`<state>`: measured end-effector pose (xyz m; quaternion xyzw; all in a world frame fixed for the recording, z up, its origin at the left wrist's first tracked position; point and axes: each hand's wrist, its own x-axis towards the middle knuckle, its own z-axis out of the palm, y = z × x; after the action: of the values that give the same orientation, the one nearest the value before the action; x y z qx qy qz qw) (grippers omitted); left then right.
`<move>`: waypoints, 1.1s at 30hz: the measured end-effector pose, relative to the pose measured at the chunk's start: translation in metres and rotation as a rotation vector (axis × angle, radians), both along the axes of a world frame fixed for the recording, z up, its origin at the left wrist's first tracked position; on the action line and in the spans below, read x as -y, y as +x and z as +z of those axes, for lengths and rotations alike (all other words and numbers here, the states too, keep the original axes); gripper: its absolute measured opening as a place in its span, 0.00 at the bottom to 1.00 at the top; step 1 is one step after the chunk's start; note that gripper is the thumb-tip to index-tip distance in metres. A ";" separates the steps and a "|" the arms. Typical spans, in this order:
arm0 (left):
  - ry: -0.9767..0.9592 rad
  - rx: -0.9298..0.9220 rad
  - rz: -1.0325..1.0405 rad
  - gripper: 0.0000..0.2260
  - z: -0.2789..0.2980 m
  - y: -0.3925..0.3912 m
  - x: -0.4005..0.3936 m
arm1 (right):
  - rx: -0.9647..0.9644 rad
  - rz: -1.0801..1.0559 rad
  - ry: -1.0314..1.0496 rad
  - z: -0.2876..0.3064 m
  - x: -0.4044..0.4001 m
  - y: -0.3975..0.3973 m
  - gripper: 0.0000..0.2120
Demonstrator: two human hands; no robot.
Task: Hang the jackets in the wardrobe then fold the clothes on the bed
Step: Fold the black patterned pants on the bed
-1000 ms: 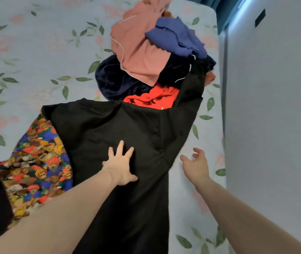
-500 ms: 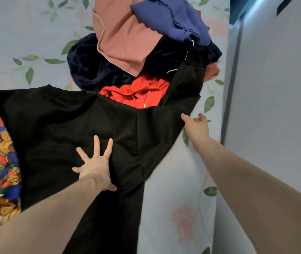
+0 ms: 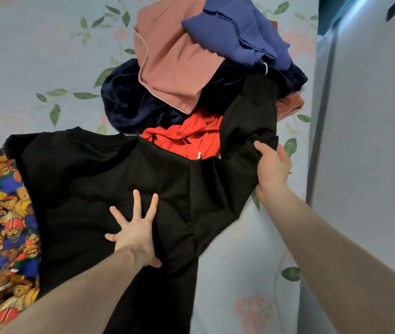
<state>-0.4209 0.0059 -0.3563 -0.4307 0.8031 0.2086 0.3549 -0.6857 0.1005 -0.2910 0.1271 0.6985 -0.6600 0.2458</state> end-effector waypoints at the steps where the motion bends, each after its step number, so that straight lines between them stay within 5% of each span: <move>1: -0.008 -0.002 -0.004 0.76 0.000 0.000 0.000 | 0.000 0.000 -0.024 0.003 -0.005 0.010 0.22; 6: -0.016 0.003 0.003 0.76 0.001 0.002 -0.001 | -0.014 -0.002 -0.092 0.020 -0.024 0.037 0.06; 13: 0.041 -0.066 0.012 0.73 0.008 0.012 0.000 | -0.161 0.125 -0.133 0.062 -0.019 0.067 0.11; 19: 0.241 -0.405 0.190 0.47 0.031 0.061 0.036 | -0.142 0.277 -0.123 0.097 -0.011 0.113 0.30; 22: 0.230 -0.629 0.429 0.35 0.052 0.104 0.058 | -0.223 0.444 -0.111 0.117 -0.001 0.142 0.30; 27: 0.203 -0.752 0.599 0.18 0.090 0.174 0.078 | -0.348 0.759 -0.041 0.141 0.010 0.209 0.27; 33: 0.208 -0.733 0.592 0.20 0.116 0.240 0.082 | -0.415 1.357 0.071 0.118 -0.015 0.300 0.19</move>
<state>-0.1807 -0.0765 -0.2405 -0.5011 0.6932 0.5178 0.0148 -0.3861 0.1157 -0.1728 -0.4564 0.6770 -0.3484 0.4603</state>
